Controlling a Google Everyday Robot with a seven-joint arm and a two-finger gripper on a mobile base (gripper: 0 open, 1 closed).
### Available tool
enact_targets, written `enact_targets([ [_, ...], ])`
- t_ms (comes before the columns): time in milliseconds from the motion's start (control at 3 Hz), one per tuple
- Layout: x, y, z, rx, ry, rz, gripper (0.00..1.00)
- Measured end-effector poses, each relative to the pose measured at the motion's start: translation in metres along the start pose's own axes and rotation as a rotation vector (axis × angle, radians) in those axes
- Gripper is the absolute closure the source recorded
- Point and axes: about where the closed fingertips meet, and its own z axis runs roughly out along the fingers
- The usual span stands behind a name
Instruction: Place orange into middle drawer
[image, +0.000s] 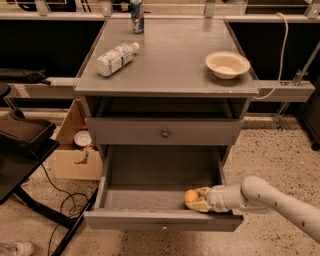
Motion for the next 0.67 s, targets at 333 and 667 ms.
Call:
enact_targets([
  [333,0.0000,0.0000,0.0001,0.000,0.000,0.000,0.51],
  [667,0.0000,0.0001,0.0001,0.000,0.000,0.000,0.26],
])
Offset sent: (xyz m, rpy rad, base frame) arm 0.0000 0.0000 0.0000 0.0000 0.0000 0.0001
